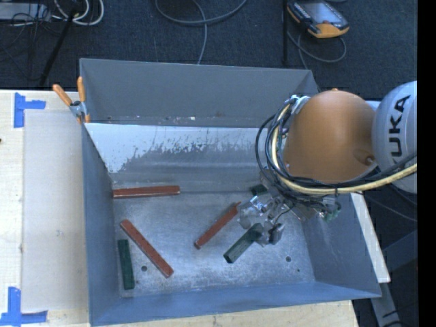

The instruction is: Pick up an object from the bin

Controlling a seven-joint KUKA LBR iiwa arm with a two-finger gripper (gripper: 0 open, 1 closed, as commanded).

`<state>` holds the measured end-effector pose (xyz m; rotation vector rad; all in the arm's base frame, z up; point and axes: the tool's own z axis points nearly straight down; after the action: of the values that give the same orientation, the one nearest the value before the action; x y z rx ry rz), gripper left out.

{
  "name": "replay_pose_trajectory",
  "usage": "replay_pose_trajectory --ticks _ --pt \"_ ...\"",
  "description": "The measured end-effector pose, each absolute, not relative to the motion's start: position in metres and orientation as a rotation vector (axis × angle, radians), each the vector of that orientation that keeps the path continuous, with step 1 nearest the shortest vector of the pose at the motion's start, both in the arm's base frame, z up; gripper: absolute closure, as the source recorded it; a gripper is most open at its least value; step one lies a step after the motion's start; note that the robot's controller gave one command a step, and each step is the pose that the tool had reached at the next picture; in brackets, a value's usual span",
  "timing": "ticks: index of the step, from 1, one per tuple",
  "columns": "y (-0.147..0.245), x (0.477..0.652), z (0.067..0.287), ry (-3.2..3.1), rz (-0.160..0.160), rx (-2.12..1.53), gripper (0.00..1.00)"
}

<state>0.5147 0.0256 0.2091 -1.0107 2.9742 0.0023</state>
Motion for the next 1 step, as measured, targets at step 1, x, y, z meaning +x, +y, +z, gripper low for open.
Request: replay_pose_trajectory --ticks 1 --pt "0.0255 0.5147 0.2091 2.974 0.002 -1.01 1.0"
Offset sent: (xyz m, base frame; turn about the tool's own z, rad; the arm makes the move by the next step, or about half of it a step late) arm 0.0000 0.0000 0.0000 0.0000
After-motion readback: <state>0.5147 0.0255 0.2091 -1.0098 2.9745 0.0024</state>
